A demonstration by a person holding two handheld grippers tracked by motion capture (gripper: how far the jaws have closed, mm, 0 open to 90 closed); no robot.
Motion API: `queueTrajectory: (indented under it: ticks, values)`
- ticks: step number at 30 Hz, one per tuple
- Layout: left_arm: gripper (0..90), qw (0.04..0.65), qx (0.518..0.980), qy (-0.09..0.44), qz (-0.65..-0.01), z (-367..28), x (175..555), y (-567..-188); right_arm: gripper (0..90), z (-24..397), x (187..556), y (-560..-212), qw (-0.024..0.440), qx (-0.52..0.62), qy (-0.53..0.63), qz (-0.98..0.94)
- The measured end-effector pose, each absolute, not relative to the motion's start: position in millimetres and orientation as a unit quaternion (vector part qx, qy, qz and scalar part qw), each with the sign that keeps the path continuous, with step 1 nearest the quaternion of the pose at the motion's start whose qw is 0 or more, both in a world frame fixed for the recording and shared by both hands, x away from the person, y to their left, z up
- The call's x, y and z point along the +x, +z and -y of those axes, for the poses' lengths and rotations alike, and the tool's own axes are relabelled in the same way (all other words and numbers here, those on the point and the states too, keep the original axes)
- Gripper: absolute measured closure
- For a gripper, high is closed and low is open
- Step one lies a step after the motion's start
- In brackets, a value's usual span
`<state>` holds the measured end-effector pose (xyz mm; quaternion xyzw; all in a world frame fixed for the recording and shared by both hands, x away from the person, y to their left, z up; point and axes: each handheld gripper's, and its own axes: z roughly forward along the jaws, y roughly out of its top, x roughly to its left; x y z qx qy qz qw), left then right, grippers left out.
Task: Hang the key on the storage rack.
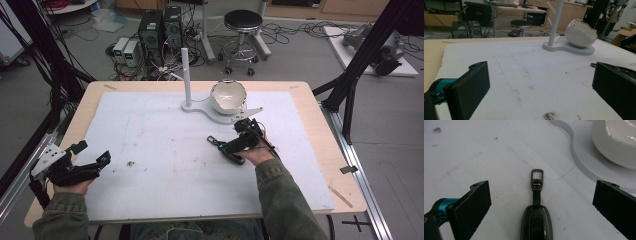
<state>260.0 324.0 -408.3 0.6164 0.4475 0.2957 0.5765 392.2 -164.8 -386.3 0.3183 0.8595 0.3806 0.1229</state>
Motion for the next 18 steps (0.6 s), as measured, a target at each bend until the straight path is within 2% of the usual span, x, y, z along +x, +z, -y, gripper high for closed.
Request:
queueTrajectory:
  ticks: [8, 18]
  values:
    - [1.7, 0.578, 0.615, 0.295, -0.448, -324, 261, -408, 0.7, 146, 402, -392, 0.103, 0.313, 0.348, -0.877]
    - [1.7, 0.578, 0.615, 0.295, -0.448, -323, 261, -408, 0.7, 143, 410, -398, 0.092, 0.318, 0.309, -0.892]
